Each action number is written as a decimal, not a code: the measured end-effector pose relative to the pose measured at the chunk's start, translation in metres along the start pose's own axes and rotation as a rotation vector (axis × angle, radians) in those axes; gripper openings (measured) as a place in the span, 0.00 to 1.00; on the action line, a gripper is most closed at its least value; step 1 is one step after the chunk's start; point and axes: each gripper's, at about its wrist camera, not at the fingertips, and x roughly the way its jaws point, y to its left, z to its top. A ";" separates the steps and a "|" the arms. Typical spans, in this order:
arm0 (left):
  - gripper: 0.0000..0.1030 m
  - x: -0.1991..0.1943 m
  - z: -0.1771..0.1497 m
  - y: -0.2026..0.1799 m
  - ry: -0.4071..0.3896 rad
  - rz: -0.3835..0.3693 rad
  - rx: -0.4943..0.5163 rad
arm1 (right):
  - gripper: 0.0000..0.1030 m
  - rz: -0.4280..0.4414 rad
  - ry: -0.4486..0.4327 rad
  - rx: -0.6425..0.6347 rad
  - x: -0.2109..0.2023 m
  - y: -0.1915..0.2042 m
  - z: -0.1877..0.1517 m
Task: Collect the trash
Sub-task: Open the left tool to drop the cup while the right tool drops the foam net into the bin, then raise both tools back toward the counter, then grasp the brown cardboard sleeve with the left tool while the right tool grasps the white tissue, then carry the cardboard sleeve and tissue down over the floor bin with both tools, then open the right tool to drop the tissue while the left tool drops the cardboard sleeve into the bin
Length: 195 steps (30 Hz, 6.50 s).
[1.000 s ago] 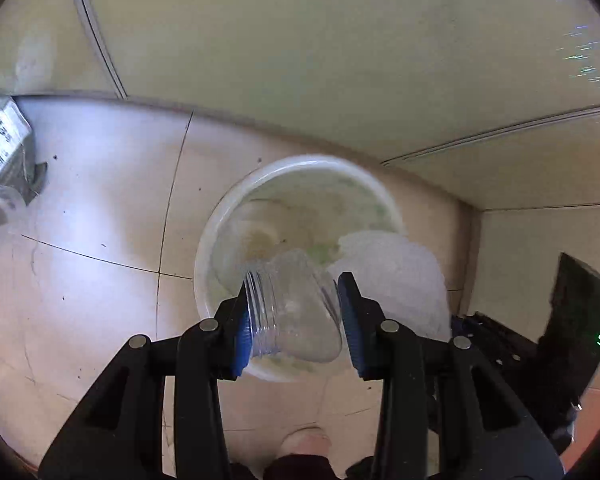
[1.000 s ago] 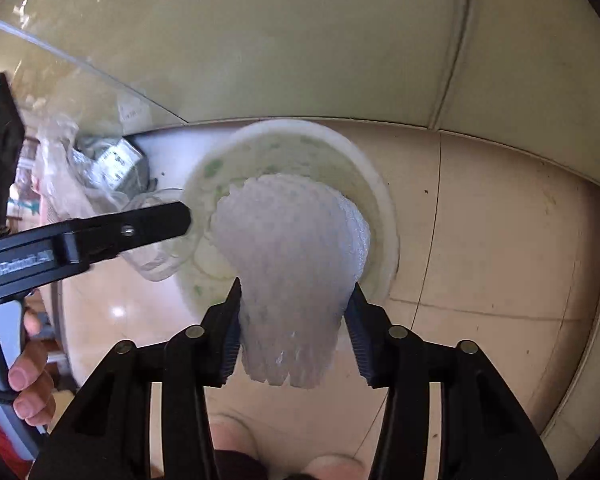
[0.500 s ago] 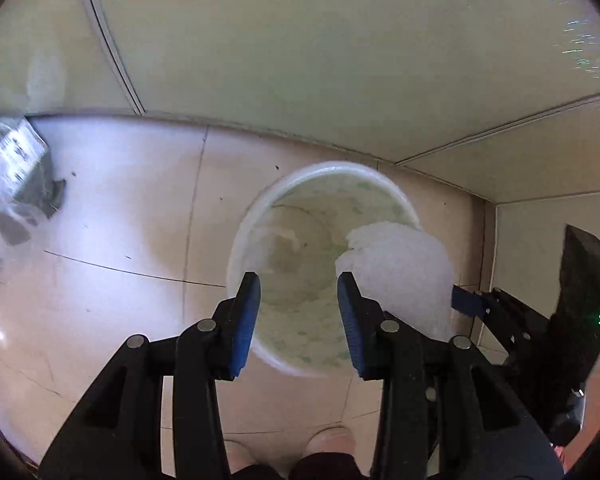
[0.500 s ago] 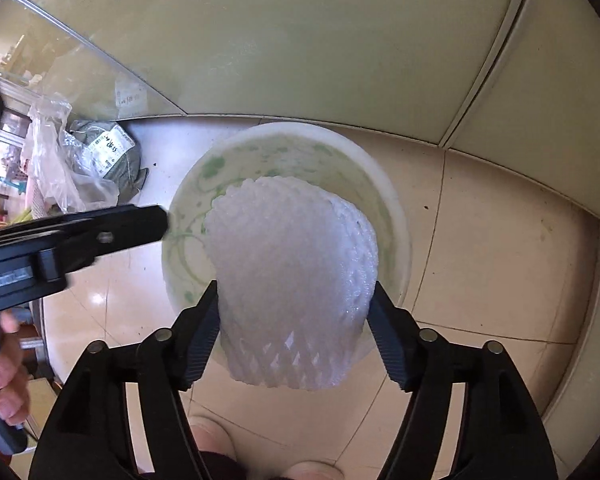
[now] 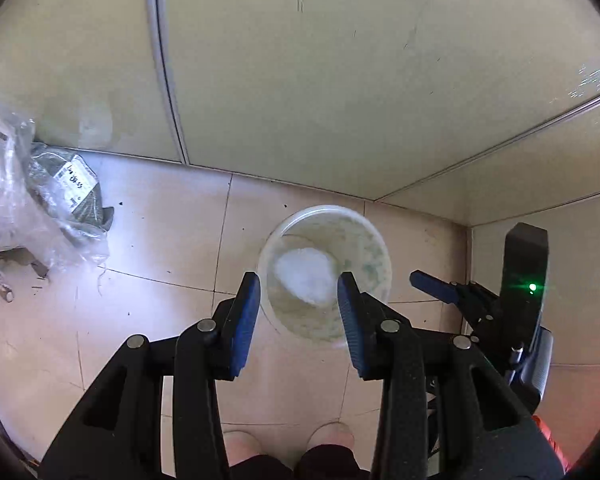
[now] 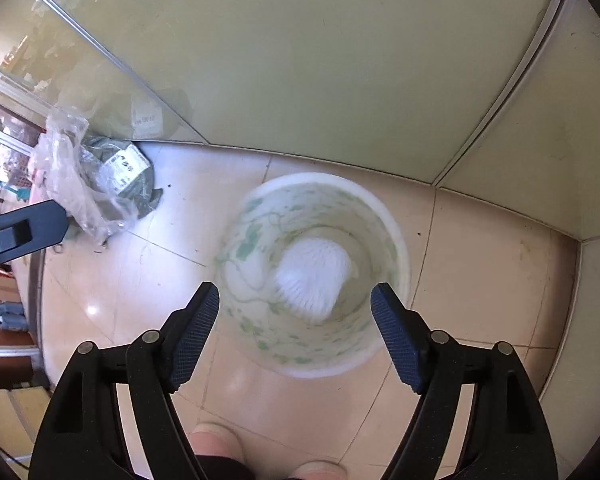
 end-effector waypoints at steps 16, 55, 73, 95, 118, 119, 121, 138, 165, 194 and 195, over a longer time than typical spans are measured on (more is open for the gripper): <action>0.37 -0.209 0.009 -0.086 -0.076 0.038 0.114 | 0.73 -0.024 -0.166 0.034 -0.247 0.051 0.026; 0.96 -0.527 0.221 -0.242 -0.483 0.189 0.163 | 0.79 -0.070 -0.588 0.025 -0.656 0.036 0.174; 0.96 -0.392 0.334 -0.219 -0.225 0.179 0.252 | 0.79 -0.032 -0.322 0.083 -0.552 0.009 0.279; 0.69 -0.361 0.377 -0.185 -0.143 0.031 0.272 | 0.59 -0.086 -0.204 0.009 -0.462 0.039 0.346; 0.61 -0.415 0.327 -0.209 -0.265 0.104 0.153 | 0.06 0.001 -0.317 -0.103 -0.526 0.042 0.296; 0.61 -0.420 0.322 -0.212 -0.278 0.107 0.148 | 0.06 0.010 -0.322 -0.109 -0.530 0.044 0.296; 0.61 -0.430 0.312 -0.220 -0.300 0.113 0.138 | 0.06 0.014 -0.342 -0.123 -0.541 0.046 0.291; 0.61 -0.493 0.221 -0.222 -0.395 0.079 0.143 | 0.06 0.016 -0.457 -0.107 -0.592 0.083 0.214; 0.61 -0.328 0.039 -0.108 -0.063 0.155 0.157 | 0.06 0.042 -0.188 0.068 -0.403 0.119 0.058; 0.61 0.087 -0.039 0.004 0.140 0.088 0.009 | 0.22 0.011 0.127 0.049 0.019 -0.009 0.024; 0.61 0.090 -0.039 0.005 0.140 0.086 0.008 | 0.24 -0.005 0.132 0.054 0.020 -0.013 0.024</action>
